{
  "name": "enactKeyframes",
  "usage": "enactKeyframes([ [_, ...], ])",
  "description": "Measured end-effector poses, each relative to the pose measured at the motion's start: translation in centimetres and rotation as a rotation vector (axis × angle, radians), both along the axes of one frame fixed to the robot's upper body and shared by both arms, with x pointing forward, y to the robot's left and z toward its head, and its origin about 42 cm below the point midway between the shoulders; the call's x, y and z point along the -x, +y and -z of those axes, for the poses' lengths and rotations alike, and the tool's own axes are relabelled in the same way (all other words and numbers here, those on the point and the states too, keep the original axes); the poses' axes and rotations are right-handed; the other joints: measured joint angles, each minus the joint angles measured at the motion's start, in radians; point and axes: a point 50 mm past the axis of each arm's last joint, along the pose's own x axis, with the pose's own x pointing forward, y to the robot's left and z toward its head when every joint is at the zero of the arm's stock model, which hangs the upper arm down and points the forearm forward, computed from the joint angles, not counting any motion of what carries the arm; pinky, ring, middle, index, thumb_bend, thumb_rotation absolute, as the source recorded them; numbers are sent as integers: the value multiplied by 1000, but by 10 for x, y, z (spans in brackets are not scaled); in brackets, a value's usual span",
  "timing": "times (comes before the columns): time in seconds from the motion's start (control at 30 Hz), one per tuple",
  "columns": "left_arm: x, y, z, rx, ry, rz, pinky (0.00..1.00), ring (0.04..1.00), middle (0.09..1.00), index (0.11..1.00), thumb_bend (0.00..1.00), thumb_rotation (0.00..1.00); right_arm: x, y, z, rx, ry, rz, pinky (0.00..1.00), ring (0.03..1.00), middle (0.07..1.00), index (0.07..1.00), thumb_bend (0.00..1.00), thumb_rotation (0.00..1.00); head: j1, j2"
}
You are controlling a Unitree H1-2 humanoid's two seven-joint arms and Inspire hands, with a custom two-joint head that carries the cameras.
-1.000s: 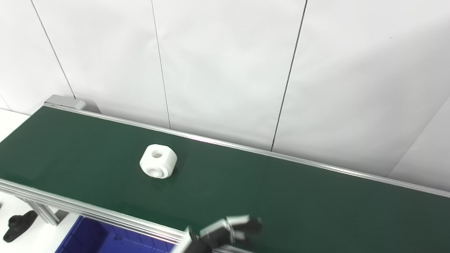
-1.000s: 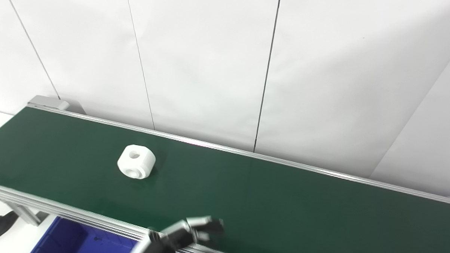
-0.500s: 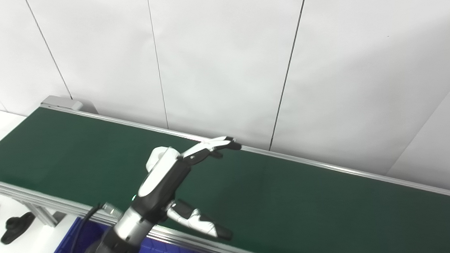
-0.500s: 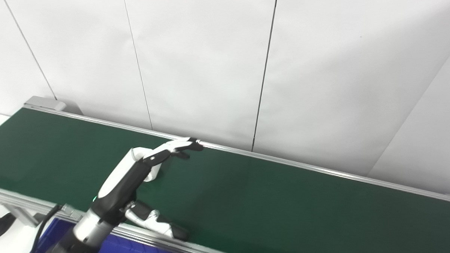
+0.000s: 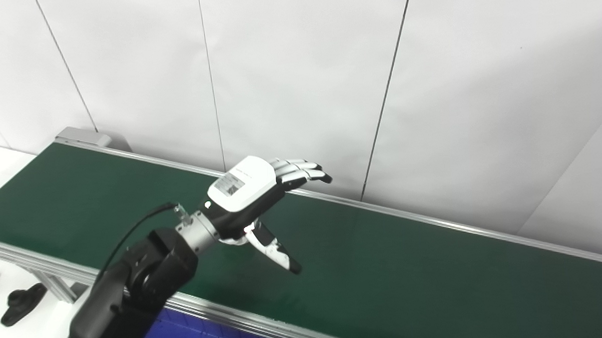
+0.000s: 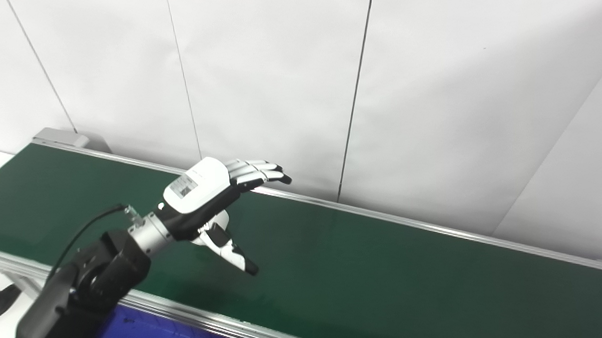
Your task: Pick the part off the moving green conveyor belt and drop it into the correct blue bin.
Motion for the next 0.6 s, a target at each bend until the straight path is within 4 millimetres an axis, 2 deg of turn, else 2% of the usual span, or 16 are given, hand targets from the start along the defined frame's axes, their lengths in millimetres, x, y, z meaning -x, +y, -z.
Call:
enactKeyframes([
  [0.2,-18,-1,18,-152,42,-27,810,858,863,812,1000,383,-1,2,-4,-14,-10,-1,969,991,1000,1000,860,962,-6,2],
  [0.33,-26,2,23,-240,52,-65,810,852,860,810,995,386,0,2,-3,-15,-6,-4,971,992,1000,1000,851,962,-9,3],
  [0.6,-38,-4,39,-352,107,-117,766,819,844,807,1000,354,0,4,-4,-21,-5,-6,961,991,1000,1000,853,958,-14,5],
])
